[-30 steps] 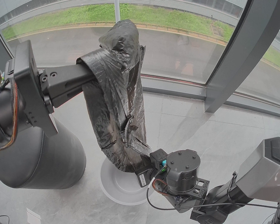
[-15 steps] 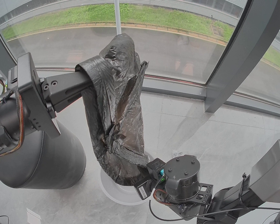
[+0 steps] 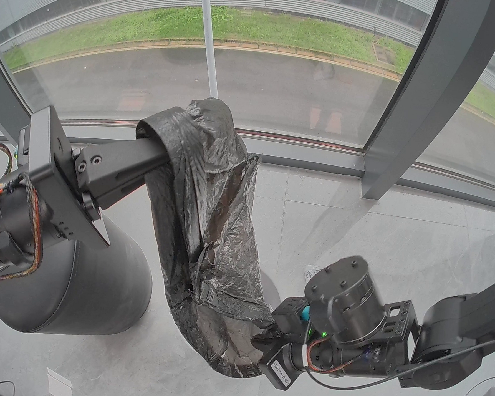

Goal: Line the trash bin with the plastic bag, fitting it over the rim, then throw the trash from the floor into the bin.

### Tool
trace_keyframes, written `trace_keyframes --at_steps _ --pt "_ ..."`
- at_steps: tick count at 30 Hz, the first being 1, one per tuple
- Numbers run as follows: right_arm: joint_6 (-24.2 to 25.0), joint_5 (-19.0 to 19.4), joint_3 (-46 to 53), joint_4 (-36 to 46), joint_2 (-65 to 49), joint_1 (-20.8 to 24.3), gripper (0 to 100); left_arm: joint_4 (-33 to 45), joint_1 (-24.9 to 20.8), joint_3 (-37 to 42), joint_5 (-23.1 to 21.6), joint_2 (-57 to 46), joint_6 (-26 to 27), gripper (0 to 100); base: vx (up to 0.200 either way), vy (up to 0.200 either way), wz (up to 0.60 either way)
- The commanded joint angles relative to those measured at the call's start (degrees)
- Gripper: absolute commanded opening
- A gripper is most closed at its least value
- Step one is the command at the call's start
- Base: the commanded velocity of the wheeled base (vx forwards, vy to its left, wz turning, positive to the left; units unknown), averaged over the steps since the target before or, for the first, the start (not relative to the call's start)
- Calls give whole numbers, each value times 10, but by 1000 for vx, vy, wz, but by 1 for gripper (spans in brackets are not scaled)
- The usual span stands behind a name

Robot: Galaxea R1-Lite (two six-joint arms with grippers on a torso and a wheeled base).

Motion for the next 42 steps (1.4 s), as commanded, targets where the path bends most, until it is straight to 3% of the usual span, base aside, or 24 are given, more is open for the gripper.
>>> trace_keyframes --at_steps 1,5,6,8,10,11,12,20,21,24,28,32,42 --pt "64 82 -94 122 -63 -31 0 -35 20 26 -41 14 2 0 0 0 0" --pt "71 120 -124 170 -73 -57 0 -44 21 40 -43 22 4 0 0 0 0" --pt "67 159 -128 186 -82 -71 0 -44 24 45 -44 26 4 0 0 0 0" --pt "45 188 -131 215 -89 -81 0 -44 25 46 -44 34 5 0 0 0 0" --pt "19 193 -134 238 -90 -84 0 -45 26 46 -44 40 5 0 0 0 0" --pt "-31 200 -137 277 -91 -89 0 -45 27 46 -44 48 5 0 0 0 0" --pt "-47 210 -140 294 -93 -91 0 -45 27 46 -44 51 5 0 0 0 0" --pt "-71 239 -162 363 -97 -85 0 -45 27 47 -66 54 5 0 0 0 0" --pt "-88 274 -159 384 -105 -84 0 -44 28 51 -89 52 8 0 0 0 0" --pt "-114 295 -155 414 -127 -80 0 -43 29 66 -101 50 43 0 0 0 0" --pt "-154 339 -150 472 -156 -72 0 -42 29 104 -103 48 146 0 0 0 0" --pt "-156 361 -148 475 -160 -77 0 -43 27 126 -105 43 197 0 0 0 0" --pt "-165 456 -119 469 -161 -96 0 -37 29 161 -108 25 243 0 0 0 0"
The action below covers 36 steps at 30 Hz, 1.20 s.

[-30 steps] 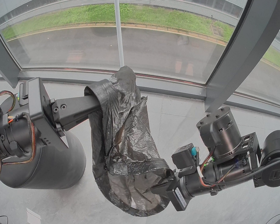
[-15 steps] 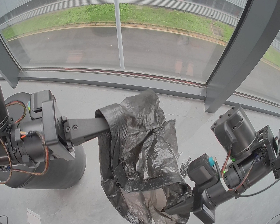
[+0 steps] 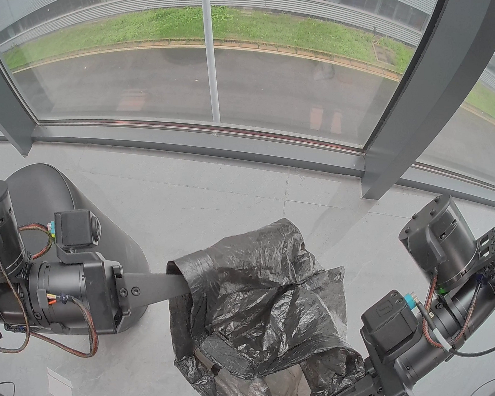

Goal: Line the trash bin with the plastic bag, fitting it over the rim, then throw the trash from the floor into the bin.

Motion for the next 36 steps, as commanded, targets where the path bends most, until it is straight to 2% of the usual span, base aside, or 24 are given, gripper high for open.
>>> trace_keyframes --at_steps 1,3,10,13,20,36 --pt "-2 33 16 -5 -4 -18 0 5 2 24 -1 -19 24 0 0 0 0" --pt "-2 46 27 -20 -2 -24 0 5 6 31 -1 -23 30 0 0 0 0" --pt "0 48 78 -120 16 -29 0 29 32 30 -1 -27 37 0 0 0 0" --pt "1 50 88 -165 36 -32 0 44 48 32 1 -27 64 0 0 0 0" --pt "1 73 85 -174 61 -28 0 72 50 32 4 -41 66 0 0 0 0" --pt "7 70 78 -218 122 1 0 76 78 55 5 -58 68 0 0 0 0"
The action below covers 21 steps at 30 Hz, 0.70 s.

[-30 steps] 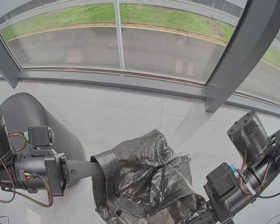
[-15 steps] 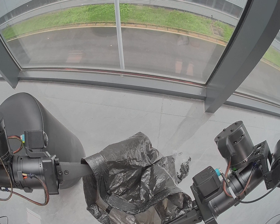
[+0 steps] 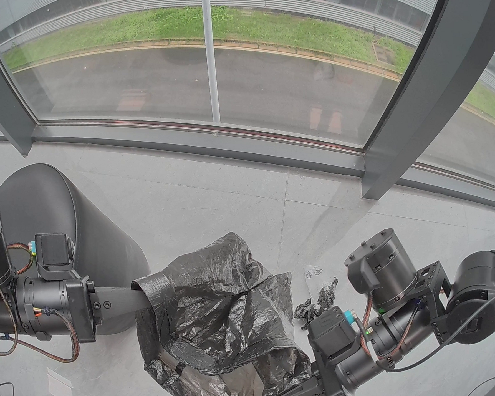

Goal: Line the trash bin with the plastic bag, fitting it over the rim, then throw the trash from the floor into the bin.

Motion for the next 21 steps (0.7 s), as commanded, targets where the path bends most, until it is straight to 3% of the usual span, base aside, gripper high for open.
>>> trace_keyframes --at_steps 1,21 --pt "1 0 -2 -1 23 13 0 -1 5 11 1 -10 0 0 0 0 0" --pt "20 0 -5 -42 77 39 0 3 14 27 15 -9 0 0 0 0 0"
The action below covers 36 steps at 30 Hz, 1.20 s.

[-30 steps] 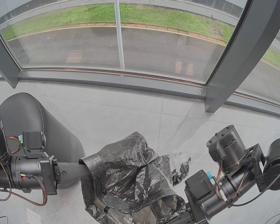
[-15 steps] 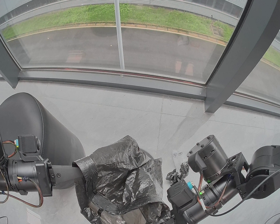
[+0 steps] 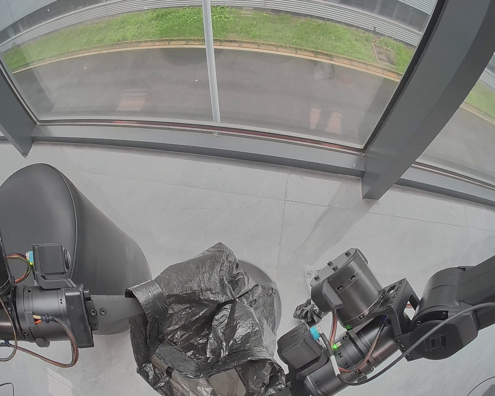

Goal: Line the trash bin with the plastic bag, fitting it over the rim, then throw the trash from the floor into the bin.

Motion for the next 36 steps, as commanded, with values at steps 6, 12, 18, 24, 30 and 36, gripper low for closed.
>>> trace_keyframes --at_steps 6,12,18,24,30,36 --pt "1 1 1 -3 21 25 0 1 1 2 2 4 0 0 0 0 0" --pt "1 2 1 -4 35 24 0 1 2 4 28 19 1 0 0 0 0" --pt "2 1 4 -26 43 20 0 0 4 7 30 28 1 0 0 0 0" --pt "7 2 6 -30 41 2 0 -5 8 5 34 48 2 0 0 0 0" --pt "7 2 5 -33 39 11 0 -4 20 -2 42 33 2 0 0 0 0" --pt "40 4 7 -45 40 35 0 40 24 -5 49 -5 26 0 0 0 0"
